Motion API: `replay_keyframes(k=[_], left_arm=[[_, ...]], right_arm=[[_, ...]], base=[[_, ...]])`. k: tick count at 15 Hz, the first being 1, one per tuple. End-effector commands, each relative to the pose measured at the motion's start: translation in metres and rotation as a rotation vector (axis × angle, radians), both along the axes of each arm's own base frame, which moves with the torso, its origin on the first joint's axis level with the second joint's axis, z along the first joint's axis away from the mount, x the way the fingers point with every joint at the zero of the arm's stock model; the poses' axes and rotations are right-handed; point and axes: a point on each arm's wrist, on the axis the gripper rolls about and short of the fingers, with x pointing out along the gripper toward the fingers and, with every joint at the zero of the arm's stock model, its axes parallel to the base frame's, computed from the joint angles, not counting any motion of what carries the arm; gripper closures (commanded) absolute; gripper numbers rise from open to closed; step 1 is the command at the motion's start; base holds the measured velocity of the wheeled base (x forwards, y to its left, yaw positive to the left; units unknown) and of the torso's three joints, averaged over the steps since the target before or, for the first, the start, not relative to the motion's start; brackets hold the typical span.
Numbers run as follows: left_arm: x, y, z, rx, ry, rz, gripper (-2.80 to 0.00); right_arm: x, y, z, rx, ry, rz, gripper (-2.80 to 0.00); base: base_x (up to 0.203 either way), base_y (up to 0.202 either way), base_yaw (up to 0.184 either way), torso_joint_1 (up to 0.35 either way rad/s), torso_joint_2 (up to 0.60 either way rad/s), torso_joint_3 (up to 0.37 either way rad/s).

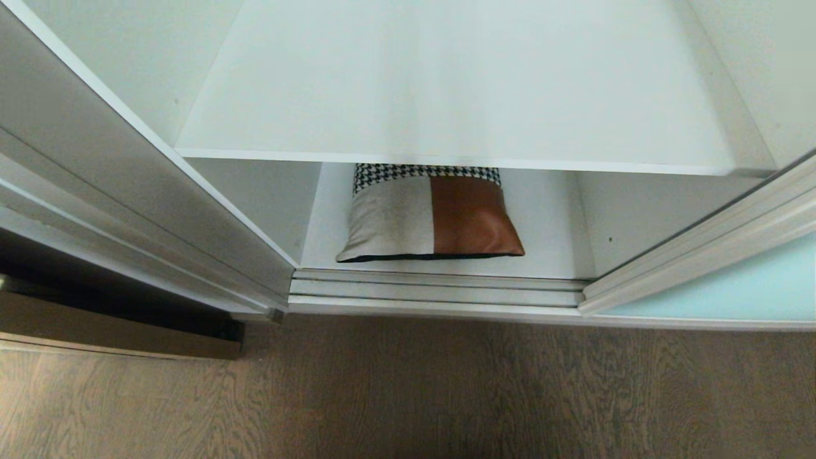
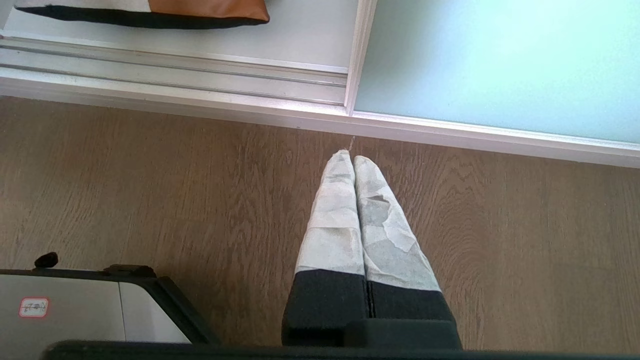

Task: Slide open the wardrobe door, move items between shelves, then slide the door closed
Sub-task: Place the pillow on the higher shelf

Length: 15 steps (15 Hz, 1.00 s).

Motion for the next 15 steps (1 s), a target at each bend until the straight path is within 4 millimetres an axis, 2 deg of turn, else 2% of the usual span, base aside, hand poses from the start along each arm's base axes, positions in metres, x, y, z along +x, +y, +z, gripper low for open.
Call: replay_keyframes(k=[1,4,6,7,9,11,15], left_arm=[[-0.001,0.000,0.005,0.005,0.011,0.004,0.00],[0.003,0.000,0.053,-0.029,0.056,0.010,0.00],[0.025,0.000,0.080,-0.087,0.176,0.001,0.00],[0.042,-0.001,0.086,-0.121,0.265,-0.008,0.00],[0.082,-0.002,0.088,-0.214,0.456,-0.028,0.00],[0.125,-0.004,0.081,-0.311,0.620,-0.050,0.00],[0.209,-0.006,0.043,-0.414,0.812,-0.067,0.00]], right_arm=[[0.000,0.000,0.000,0.000,0.002,0.002,0.00],[0.000,0.000,0.000,0.000,0.002,0.000,0.00],[0.000,0.000,0.000,0.001,0.002,0.000,0.00],[0.000,0.000,0.000,0.000,0.002,0.001,0.00],[0.000,0.000,0.000,0.000,0.002,0.000,0.00],[0.000,0.000,0.000,0.000,0.002,0.002,0.00],[0.000,0.000,0.000,0.000,0.002,0.001,0.00]], base=[[0.000,0.000,0.000,0.000,0.00,0.000],[0.000,0.000,0.000,0.000,0.00,0.000],[0.000,0.000,0.000,0.000,0.00,0.000],[0.000,0.000,0.000,0.000,0.00,0.000],[0.000,0.000,0.000,0.000,0.00,0.000],[0.000,0.000,0.000,0.000,0.00,0.000],[0.000,0.000,0.000,0.000,0.00,0.000]])
